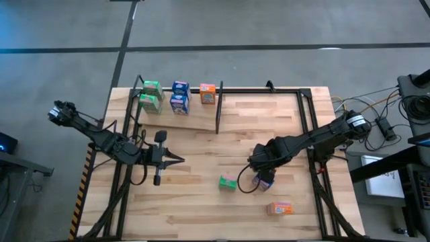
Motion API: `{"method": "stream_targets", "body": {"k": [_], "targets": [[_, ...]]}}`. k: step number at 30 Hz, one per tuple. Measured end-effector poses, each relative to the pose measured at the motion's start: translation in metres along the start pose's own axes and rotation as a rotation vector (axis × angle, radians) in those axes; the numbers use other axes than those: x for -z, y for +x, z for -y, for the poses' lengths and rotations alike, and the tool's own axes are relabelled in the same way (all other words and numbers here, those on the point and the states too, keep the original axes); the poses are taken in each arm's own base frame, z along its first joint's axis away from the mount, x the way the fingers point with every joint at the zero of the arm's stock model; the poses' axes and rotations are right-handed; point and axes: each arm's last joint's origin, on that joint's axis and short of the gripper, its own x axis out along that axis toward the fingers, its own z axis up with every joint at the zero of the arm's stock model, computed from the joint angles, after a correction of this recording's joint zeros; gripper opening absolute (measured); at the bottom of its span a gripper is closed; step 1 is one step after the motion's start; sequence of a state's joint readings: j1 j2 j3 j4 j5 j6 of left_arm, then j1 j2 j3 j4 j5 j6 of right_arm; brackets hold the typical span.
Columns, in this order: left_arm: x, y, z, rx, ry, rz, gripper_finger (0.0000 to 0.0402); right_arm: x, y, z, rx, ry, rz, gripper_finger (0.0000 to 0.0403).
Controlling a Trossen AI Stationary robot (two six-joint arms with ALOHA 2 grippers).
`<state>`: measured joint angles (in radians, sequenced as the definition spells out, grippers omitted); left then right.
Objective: Stack cereal on shelf
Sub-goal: Put the top orange cereal box on the shelf aligned with the orange cereal box
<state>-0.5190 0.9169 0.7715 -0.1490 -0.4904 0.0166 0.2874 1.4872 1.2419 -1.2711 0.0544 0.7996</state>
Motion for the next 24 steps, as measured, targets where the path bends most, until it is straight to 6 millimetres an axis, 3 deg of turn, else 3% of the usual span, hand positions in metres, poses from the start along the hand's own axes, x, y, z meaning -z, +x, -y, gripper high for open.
{"method": "stream_targets", "body": {"k": [7,13,24], "targets": [[0.000,0.000,0.000,0.000,0.000,0.000,0.0000,-0.001,-0.002,-0.001,-0.007,0.000,0.007,0.0152],[0.000,0.000,0.000,0.001,-0.005,0.000,0.0000,-0.003,-0.012,-0.001,-0.023,-0.011,0.045,0.0129],[-0.004,0.000,0.000,0.000,0.016,0.034,0.0000,-0.003,-0.043,0.016,0.214,-0.053,0.492,0.0128]]}}
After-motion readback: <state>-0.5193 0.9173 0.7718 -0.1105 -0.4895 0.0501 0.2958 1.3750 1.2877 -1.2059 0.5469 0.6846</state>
